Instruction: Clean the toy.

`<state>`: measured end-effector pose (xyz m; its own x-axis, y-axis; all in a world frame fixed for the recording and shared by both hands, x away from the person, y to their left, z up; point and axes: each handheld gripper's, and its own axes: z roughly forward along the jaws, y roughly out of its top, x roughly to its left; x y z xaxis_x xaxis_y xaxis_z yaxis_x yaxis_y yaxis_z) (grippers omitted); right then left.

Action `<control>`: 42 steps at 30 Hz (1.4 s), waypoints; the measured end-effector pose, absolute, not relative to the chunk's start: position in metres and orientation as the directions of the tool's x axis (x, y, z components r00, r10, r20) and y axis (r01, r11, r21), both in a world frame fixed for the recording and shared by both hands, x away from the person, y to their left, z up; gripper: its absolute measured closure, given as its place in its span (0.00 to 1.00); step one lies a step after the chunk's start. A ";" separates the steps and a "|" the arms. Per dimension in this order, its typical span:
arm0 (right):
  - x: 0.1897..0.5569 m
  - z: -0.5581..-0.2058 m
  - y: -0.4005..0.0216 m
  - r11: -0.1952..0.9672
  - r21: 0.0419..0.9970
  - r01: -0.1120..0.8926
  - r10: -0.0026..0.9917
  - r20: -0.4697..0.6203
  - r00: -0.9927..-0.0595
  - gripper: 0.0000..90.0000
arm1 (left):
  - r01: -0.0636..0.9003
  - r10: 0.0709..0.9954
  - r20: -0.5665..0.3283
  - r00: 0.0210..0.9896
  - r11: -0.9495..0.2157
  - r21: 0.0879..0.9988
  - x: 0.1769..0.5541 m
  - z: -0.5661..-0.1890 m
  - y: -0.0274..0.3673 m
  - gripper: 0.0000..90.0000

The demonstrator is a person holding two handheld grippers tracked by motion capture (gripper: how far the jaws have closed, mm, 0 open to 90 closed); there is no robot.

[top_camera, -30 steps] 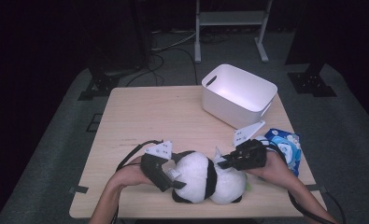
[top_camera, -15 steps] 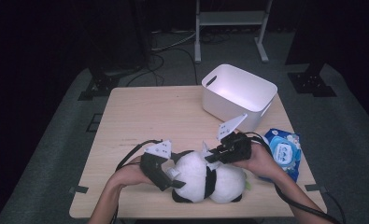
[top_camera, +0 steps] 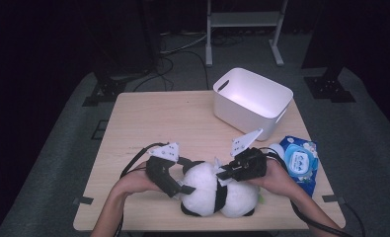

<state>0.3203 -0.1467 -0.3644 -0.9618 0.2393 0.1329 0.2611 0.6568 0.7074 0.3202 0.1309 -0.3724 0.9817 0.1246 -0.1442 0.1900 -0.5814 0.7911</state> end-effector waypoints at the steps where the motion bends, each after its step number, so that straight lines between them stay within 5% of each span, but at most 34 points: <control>1: 0.320 -0.364 -0.146 0.662 0.705 0.255 0.238 0.125 -0.963 0.86 | 0.196 0.130 -0.148 0.980 -0.590 0.783 0.323 -0.371 0.131 0.08; 14: 0.326 -0.367 -0.141 0.660 0.705 0.260 0.248 0.122 -0.961 0.86 | 0.245 0.142 -0.205 0.969 -0.691 0.680 0.341 -0.373 0.101 0.05; 20: 0.332 -0.370 -0.142 0.653 0.705 0.277 0.257 0.139 -0.956 0.86 | 0.224 0.140 -0.177 0.974 -0.695 0.684 0.342 -0.372 0.104 0.46; 24: 0.342 -0.371 -0.142 0.643 0.706 0.298 0.271 0.154 -0.950 0.86 | 0.228 0.146 -0.176 0.974 -0.671 0.705 0.351 -0.375 0.109 0.58; 30: 0.359 -0.368 -0.141 0.639 0.697 0.325 0.292 0.172 -0.941 0.86 | 0.219 0.153 -0.157 0.976 -0.675 0.704 0.371 -0.372 0.107 0.61; 37: 0.390 -0.363 -0.146 0.583 0.722 0.372 0.341 0.199 -0.919 0.86 | 0.149 0.179 -0.032 0.983 -0.693 0.705 0.395 -0.355 0.105 0.61; 42: 0.403 -0.362 -0.142 0.568 0.730 0.381 0.350 0.204 -0.914 0.86 | 0.175 0.199 -0.047 0.979 -0.694 0.699 0.403 -0.356 0.110 0.59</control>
